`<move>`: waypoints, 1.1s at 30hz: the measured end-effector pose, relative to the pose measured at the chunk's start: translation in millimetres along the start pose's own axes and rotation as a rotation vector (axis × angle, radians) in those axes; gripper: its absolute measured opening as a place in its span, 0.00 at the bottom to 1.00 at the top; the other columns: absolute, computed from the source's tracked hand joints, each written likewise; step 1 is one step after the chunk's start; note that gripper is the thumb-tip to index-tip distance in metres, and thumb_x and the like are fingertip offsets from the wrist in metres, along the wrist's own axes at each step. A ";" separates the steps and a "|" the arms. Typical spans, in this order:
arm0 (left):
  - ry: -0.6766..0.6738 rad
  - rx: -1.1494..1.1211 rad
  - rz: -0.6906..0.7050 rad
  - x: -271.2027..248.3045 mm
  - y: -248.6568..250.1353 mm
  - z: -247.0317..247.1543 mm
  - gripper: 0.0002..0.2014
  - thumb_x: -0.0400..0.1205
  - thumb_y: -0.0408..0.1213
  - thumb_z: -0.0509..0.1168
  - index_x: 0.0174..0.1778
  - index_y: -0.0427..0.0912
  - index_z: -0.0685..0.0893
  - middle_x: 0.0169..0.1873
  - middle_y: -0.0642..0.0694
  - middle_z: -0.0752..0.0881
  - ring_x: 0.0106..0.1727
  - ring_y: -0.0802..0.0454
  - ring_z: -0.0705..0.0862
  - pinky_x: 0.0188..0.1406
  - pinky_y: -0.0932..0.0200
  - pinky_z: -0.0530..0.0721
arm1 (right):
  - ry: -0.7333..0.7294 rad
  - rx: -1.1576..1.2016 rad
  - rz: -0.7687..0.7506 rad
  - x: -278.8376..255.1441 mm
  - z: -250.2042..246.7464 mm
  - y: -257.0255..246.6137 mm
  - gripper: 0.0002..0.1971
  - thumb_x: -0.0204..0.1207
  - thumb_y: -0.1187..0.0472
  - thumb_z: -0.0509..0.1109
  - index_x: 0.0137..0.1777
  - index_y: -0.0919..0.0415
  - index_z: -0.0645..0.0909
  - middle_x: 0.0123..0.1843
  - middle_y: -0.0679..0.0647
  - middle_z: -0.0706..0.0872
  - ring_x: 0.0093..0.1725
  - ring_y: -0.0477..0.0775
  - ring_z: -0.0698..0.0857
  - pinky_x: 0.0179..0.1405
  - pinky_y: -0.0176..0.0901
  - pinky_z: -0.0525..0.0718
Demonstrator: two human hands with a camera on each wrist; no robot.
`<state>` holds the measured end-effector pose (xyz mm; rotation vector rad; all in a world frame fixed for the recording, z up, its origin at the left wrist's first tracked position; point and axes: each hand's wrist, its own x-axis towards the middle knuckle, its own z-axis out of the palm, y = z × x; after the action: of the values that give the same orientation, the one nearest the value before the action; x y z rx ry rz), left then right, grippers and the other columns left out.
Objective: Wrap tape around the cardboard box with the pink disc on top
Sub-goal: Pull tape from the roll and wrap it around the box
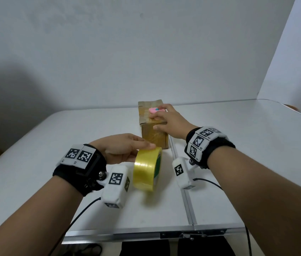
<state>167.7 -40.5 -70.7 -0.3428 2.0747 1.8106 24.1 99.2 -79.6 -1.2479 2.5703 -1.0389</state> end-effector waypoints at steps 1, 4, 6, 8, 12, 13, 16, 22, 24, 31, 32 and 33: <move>0.018 -0.010 0.008 -1.6 -1.1 -3.2 0.18 0.81 0.38 0.69 0.64 0.35 0.86 0.50 0.46 0.91 0.45 0.56 0.89 0.46 0.66 0.87 | -0.002 -0.005 0.002 0.4 0.4 -0.3 0.22 0.77 0.62 0.74 0.71 0.57 0.80 0.79 0.54 0.63 0.73 0.52 0.79 0.78 0.42 0.71; 0.135 -0.078 0.042 -5.8 -1.1 -18.9 0.17 0.79 0.33 0.70 0.64 0.35 0.86 0.50 0.44 0.91 0.44 0.54 0.90 0.43 0.64 0.88 | 0.012 -0.002 0.001 0.0 1.4 0.2 0.22 0.77 0.62 0.73 0.72 0.58 0.80 0.79 0.54 0.63 0.73 0.52 0.79 0.74 0.35 0.71; 0.227 -0.101 0.062 -8.7 -0.1 -32.3 0.17 0.77 0.29 0.70 0.63 0.36 0.85 0.49 0.44 0.91 0.44 0.53 0.90 0.42 0.62 0.89 | 0.027 0.005 -0.006 -1.4 2.0 1.5 0.22 0.78 0.63 0.72 0.73 0.60 0.79 0.79 0.54 0.63 0.73 0.50 0.78 0.67 0.24 0.66; 0.340 -0.084 0.085 -10.3 0.7 -44.4 0.16 0.77 0.26 0.69 0.61 0.38 0.85 0.50 0.43 0.90 0.45 0.51 0.88 0.46 0.61 0.88 | 0.034 -0.005 -0.008 -2.2 3.1 2.5 0.22 0.78 0.62 0.72 0.73 0.59 0.79 0.80 0.53 0.63 0.74 0.49 0.77 0.63 0.20 0.64; 0.580 0.033 0.162 -0.2 -1.1 -57.4 0.14 0.78 0.27 0.63 0.56 0.43 0.86 0.54 0.41 0.86 0.49 0.48 0.83 0.54 0.56 0.84 | 0.017 -0.063 -0.021 -3.2 6.2 -0.8 0.25 0.78 0.60 0.72 0.75 0.54 0.77 0.82 0.53 0.61 0.79 0.50 0.70 0.70 0.27 0.61; 0.632 0.097 0.177 4.4 -1.2 -56.8 0.14 0.78 0.29 0.62 0.57 0.43 0.86 0.56 0.41 0.85 0.51 0.48 0.82 0.56 0.55 0.82 | 0.010 -0.087 -0.029 -3.6 7.7 -1.9 0.26 0.77 0.60 0.72 0.76 0.53 0.76 0.82 0.53 0.60 0.80 0.51 0.68 0.73 0.30 0.61; 0.767 0.278 0.250 19.9 3.6 -48.7 0.16 0.79 0.32 0.60 0.58 0.39 0.87 0.66 0.42 0.80 0.60 0.48 0.80 0.57 0.55 0.79 | 0.003 -0.125 -0.051 -5.1 11.3 -4.3 0.30 0.76 0.63 0.72 0.78 0.50 0.73 0.83 0.54 0.59 0.82 0.53 0.65 0.78 0.37 0.61; 0.837 0.549 0.264 38.6 7.9 -40.3 0.17 0.83 0.35 0.59 0.62 0.38 0.87 0.69 0.43 0.79 0.68 0.45 0.78 0.64 0.56 0.76 | -0.022 -0.139 -0.049 -4.3 6.8 1.4 0.39 0.75 0.63 0.74 0.84 0.51 0.63 0.85 0.52 0.56 0.82 0.55 0.66 0.77 0.41 0.68; 0.859 0.553 0.273 41.1 4.9 -43.3 0.17 0.83 0.37 0.59 0.65 0.39 0.86 0.69 0.43 0.79 0.69 0.45 0.78 0.64 0.55 0.75 | -0.027 -0.122 -0.061 -3.7 6.7 4.2 0.39 0.74 0.63 0.74 0.84 0.52 0.63 0.85 0.51 0.55 0.82 0.54 0.67 0.77 0.41 0.68; 0.877 0.593 0.289 47.6 0.8 -47.1 0.17 0.83 0.49 0.61 0.61 0.45 0.87 0.65 0.41 0.83 0.61 0.46 0.82 0.51 0.60 0.74 | 0.017 -0.149 -0.066 -4.5 10.0 5.5 0.34 0.75 0.51 0.73 0.81 0.51 0.68 0.84 0.50 0.57 0.79 0.53 0.70 0.74 0.42 0.71; 0.877 0.595 0.292 49.0 1.3 -46.0 0.20 0.82 0.53 0.61 0.61 0.45 0.87 0.64 0.40 0.83 0.57 0.46 0.82 0.49 0.59 0.75 | 0.033 -0.169 -0.072 -4.3 10.4 4.9 0.32 0.76 0.49 0.72 0.80 0.51 0.69 0.83 0.50 0.58 0.78 0.53 0.72 0.73 0.43 0.73; 0.869 0.594 0.282 50.1 2.2 -44.3 0.24 0.81 0.58 0.61 0.62 0.45 0.87 0.63 0.39 0.82 0.53 0.47 0.82 0.48 0.58 0.75 | 0.045 -0.195 -0.079 -4.0 10.5 4.3 0.31 0.76 0.47 0.71 0.79 0.51 0.70 0.83 0.50 0.59 0.76 0.54 0.74 0.72 0.45 0.75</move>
<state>116.5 -81.1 -85.0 -0.7927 3.2607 1.1389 27.8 98.4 -91.0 -1.3962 2.7330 -0.8544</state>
